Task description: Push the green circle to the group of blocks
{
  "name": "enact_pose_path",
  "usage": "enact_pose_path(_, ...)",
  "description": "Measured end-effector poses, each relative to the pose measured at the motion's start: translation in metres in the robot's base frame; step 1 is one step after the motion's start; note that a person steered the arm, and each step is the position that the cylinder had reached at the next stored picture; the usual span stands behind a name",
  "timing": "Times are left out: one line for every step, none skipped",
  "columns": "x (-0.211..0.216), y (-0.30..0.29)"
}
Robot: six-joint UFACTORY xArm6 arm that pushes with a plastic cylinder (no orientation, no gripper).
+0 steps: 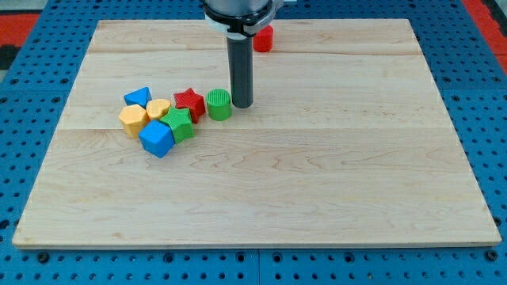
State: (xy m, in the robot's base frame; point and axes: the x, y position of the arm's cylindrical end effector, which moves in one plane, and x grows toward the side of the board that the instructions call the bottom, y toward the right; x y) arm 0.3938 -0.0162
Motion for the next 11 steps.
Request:
enact_pose_path(0.016, 0.001)
enact_pose_path(0.019, -0.023)
enact_pose_path(0.000, -0.047)
enact_pose_path(-0.012, -0.048)
enact_pose_path(-0.030, -0.038)
enact_pose_path(-0.054, -0.044)
enact_pose_path(-0.063, -0.050)
enact_pose_path(-0.063, -0.072)
enact_pose_path(-0.063, -0.085)
enact_pose_path(-0.063, -0.096)
enact_pose_path(-0.057, -0.097)
